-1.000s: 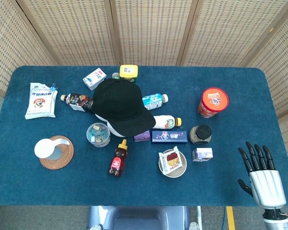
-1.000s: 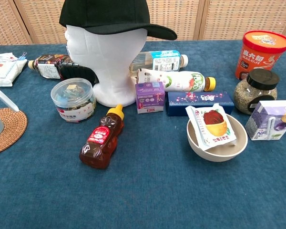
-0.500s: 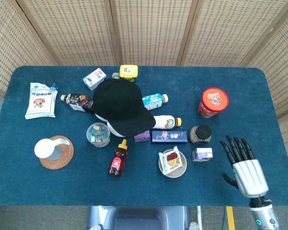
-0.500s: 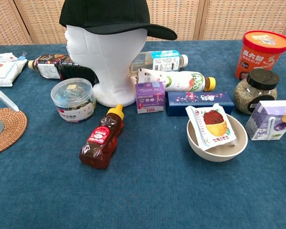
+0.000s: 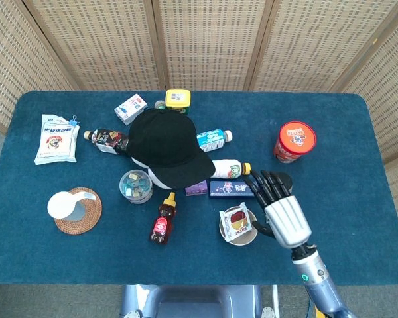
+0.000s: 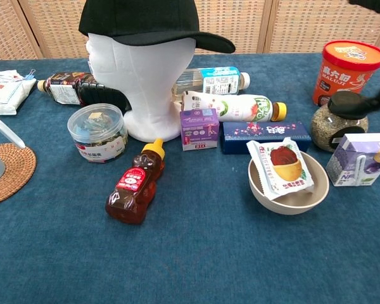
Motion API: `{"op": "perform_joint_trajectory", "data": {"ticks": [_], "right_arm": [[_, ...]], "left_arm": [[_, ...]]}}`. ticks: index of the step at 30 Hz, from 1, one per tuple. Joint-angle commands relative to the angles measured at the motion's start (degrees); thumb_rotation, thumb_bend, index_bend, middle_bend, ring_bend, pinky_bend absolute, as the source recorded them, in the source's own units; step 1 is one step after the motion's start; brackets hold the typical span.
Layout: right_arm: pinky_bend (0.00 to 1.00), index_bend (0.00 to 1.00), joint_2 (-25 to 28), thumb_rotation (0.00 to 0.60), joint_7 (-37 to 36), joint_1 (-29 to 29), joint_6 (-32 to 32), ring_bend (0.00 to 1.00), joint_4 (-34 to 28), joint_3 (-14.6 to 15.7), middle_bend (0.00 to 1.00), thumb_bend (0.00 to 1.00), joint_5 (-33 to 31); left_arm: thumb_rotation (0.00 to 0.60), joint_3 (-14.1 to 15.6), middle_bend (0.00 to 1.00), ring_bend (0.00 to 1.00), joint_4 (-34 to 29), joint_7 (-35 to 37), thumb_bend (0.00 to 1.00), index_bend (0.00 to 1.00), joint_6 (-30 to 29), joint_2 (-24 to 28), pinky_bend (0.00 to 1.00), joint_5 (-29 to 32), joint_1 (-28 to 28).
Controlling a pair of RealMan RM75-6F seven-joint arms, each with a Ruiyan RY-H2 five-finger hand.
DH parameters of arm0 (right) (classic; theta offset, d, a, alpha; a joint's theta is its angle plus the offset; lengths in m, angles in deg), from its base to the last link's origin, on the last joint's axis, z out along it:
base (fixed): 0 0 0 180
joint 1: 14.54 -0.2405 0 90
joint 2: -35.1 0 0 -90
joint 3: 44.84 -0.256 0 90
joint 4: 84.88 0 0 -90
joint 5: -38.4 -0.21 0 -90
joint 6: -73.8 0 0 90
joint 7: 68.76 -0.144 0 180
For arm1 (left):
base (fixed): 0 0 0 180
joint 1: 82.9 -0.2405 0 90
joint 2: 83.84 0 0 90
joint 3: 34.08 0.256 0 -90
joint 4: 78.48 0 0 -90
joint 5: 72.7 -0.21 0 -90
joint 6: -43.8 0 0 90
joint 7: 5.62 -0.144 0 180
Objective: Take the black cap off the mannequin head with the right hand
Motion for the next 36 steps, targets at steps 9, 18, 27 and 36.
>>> {"op": "perform_joint_trajectory", "data": {"ticks": [9,18,27,36], "right_arm": [[0.13,0.0,-12.7,0.6,4.6,-7.8,2.0,0.04,7.4,-6.1,0.06,0.0,-4.3],[0.16,0.0,-20.5,0.6,4.3,-13.7,2.3,0.06,15.0,-9.6,0.09,0.0,-6.9],[0.19,0.06,-26.0,0.6,4.2,-17.0,0.1,0.12,21.5,-12.1,0.15,0.0,-9.9],[0.19,0.07,-29.5,0.6,4.1,-19.8,-1.4,0.12,25.2,-14.0,0.16,0.0,-12.3]], "left_arm": [[0.6,0.0,0.0,0.0,0.2,0.6,0.2,0.0,0.4,0.2,0.05,-0.1,0.0],[0.6,0.1,0.0,0.0,0.4,1.3,0.2,0.0,1.0,0.6,0.05,0.3,0.0],[0.6,-0.1,0.0,0.0,0.4,1.7,0.2,0.0,1.9,0.8,0.05,0.8,0.2],[0.6,-0.2,0.0,0.0,0.0,1.2,0.2,0.0,2.3,0.9,0.05,1.2,0.4]]}}
